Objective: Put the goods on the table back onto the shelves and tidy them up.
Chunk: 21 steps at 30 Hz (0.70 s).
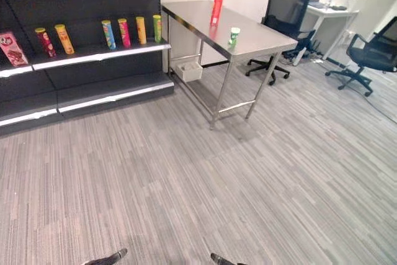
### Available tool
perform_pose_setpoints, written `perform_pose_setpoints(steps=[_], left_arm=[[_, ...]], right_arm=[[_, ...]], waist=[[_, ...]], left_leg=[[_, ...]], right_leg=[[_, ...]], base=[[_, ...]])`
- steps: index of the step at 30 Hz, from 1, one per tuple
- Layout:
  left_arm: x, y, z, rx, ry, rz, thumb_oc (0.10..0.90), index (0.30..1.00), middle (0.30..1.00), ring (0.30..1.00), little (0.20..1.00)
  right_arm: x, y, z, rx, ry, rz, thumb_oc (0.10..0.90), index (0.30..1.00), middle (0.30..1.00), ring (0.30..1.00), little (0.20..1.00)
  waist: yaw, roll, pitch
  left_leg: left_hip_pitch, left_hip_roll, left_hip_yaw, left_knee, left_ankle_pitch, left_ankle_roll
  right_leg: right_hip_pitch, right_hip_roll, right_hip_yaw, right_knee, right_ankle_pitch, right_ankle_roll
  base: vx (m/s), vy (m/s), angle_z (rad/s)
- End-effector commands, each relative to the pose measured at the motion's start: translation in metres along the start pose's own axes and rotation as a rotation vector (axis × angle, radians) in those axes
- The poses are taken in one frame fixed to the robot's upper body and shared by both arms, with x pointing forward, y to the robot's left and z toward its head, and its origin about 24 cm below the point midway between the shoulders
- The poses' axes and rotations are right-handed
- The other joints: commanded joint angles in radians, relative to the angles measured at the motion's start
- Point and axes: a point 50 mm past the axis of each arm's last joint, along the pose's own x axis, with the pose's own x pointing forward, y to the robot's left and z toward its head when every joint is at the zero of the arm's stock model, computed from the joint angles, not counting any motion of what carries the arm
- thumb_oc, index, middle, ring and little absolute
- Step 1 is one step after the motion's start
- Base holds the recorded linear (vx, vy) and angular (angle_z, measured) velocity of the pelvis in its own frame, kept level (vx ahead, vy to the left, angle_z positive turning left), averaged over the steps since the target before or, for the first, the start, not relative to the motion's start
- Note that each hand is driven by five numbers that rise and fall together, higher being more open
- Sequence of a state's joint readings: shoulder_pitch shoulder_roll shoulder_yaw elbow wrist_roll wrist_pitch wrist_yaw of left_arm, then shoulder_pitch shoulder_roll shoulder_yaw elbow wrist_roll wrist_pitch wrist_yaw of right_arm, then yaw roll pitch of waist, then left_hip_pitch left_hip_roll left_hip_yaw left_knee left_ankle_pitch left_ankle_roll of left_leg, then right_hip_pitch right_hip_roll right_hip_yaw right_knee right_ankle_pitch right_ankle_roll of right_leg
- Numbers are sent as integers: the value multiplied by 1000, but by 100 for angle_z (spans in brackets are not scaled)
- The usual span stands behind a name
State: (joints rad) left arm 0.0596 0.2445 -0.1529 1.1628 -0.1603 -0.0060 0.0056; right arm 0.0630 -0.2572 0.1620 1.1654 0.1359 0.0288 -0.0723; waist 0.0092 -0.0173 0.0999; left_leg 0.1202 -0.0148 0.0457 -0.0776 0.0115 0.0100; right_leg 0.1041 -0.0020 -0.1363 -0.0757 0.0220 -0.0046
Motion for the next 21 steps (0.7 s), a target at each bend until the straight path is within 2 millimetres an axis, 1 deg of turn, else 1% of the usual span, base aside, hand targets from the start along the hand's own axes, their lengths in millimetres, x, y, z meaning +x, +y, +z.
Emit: perform_pose_setpoints(steps=[1, 5, 7, 14, 15, 17, 19, 20, 21], left_arm=[[3, 11, 39, -10, -133, 27, 800, 900, 900, 900, 900], [3, 12, 46, -39, -156, 40, 800, 900, 900, 900, 900], [3, 8, 49, -19, -166, 31, 800, 900, 900, 900, 900], [4, 3, 47, 0, -151, 13, 800, 900, 900, 900, 900], [4, 4, 46, 1, -149, 14, 800, 900, 900, 900, 900], [5, 6, 44, 15, -129, 19, 800, 900, 900, 900, 900], [5, 8, 48, 13, -140, 25, 800, 900, 900, 900, 900], [5, 9, 50, 7, -146, 28, 800, 900, 900, 900, 900], [5, 9, 50, 6, -147, 28, 800, 900, 900, 900, 900]], right_arm=[[2, -23, 34, 3, -116, -66, 800, 900, 900, 900, 900], [2, -23, 35, 9, -125, -71, 800, 900, 900, 900, 900], [2, -22, 34, -1, -120, -72, 800, 900, 900, 900, 900], [3, -20, 37, -9, -120, -66, 800, 900, 900, 900, 900], [2, -20, 38, -9, -125, -67, 800, 900, 900, 900, 900], [2, -23, 42, -7, -138, -73, 800, 900, 900, 900, 900], [2, -25, 44, -4, -144, -79, 800, 900, 900, 900, 900], [2, -28, 47, -10, -156, -81, 800, 900, 900, 900, 900], [2, -28, 47, -10, -156, -81, 800, 900, 900, 900, 900]], waist=[[-14, -5, 26], [-14, -5, 28], [-14, -2, 32], [-12, 2, 44], [-12, 1, 51], [-15, -3, 71], [-16, -6, 91], [-12, -15, 112], [-13, -15, 111]], left_leg=[[16, 35, 45, -10, -15, -60], [15, 37, 43, -10, -12, -61], [12, 40, 45, -10, -10, -63], [12, 48, 58, -1, -4, -65], [0, 50, 57, 20, -8, -67], [-53, 54, 50, 113, -32, -72], [-101, 53, 40, 194, -41, -78], [-159, 49, 28, 293, -43, -82], [-164, 50, 26, 298, -45, -82]], right_leg=[[36, -51, -28, -12, -11, 114], [33, -47, -25, -12, -12, 112], [28, -45, -24, -12, -10, 112], [20, -39, -20, -12, -8, 108], [18, -38, -22, -12, -9, 106], [10, -34, -24, -12, -12, 93], [9, -33, -23, -12, -16, 81], [14, -32, -24, -5, -26, 65], [12, -31, -25, -5, -26, 64]], base=[[0, 0, 0], [0, -43, 1], [-15, -63, 1], [9, -47, -5], [-7, -103, -1], [-23, -117, 1], [-36, -117, 7], [-22, -108, 17], [-12, -125, 20]])
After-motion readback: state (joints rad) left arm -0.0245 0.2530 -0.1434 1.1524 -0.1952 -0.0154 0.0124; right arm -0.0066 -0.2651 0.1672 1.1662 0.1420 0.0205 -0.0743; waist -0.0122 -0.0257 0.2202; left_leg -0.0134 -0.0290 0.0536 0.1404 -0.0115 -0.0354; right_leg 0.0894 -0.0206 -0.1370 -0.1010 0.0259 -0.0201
